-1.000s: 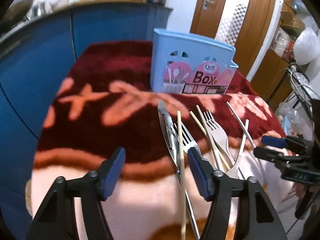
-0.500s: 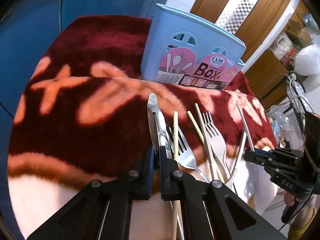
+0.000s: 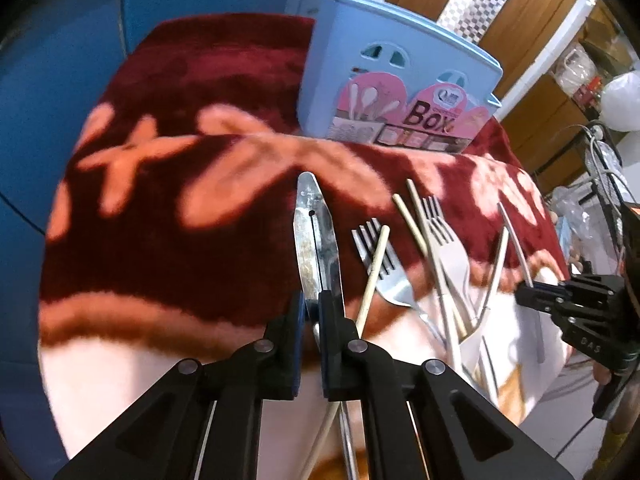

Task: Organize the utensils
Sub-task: 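Grasp the silver knife with the left tool while the right tool grasps a white chopstick, then lift both utensils into the blue holder and open both tools to release them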

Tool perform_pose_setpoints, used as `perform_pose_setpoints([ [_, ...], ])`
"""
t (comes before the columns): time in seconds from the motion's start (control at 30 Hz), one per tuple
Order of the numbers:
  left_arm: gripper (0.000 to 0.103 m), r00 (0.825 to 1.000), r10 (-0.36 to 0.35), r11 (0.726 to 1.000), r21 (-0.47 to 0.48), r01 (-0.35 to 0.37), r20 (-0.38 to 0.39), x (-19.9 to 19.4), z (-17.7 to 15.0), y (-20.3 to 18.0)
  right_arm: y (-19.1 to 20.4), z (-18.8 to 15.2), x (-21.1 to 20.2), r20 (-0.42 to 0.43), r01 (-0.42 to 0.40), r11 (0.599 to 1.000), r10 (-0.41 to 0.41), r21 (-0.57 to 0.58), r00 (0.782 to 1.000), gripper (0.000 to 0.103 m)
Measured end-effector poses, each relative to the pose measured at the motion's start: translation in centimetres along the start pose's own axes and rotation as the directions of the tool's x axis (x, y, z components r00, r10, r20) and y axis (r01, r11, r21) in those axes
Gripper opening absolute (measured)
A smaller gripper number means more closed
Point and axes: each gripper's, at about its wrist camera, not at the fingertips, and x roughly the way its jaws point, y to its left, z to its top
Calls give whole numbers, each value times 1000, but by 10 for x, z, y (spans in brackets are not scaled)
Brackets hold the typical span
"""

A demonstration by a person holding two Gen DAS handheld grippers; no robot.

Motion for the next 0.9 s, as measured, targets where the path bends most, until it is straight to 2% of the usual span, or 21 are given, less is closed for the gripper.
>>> perform_pose_setpoints([
  [0.07,6,1000,-12,1000,3,13,-21,2,3,-1,0,6,3,-20,-1,1000,1,-7,1000,9],
  [0.17,5,995,-71,997,-4,71,-63,5,8,0,0,13,6,-29,-13,1000,12,-25,999,9],
  [0.27,5,992,-103,995,-13,102,-71,7,11,0,-2,16,7,-22,-31,999,31,-21,999,8],
  [0.43,2,992,-121,993,-20,120,-35,3,3,1,-1,7,-2,35,-27,999,28,-21,999,6],
  [0.57,1,992,-119,992,-35,120,32,-11,-4,3,1,-1,-25,140,-28,999,31,-22,990,6],
  [0.67,1,986,-90,996,-1,91,138,-34,-7,2,0,-5,-45,235,-44,999,46,-15,971,6],
  [0.77,1,970,-83,996,6,84,229,-55,-7,-1,2,-6,-60,336,-52,999,51,-6,941,6],
  [0.87,1,942,-76,997,14,76,327,-73,-4,-6,7,-2,-74,445,-32,999,33,-11,895,6],
  [0.9,1,927,-77,997,16,76,368,-81,-2,-7,8,0,-77,466,-31,1000,30,-7,884,6],
])
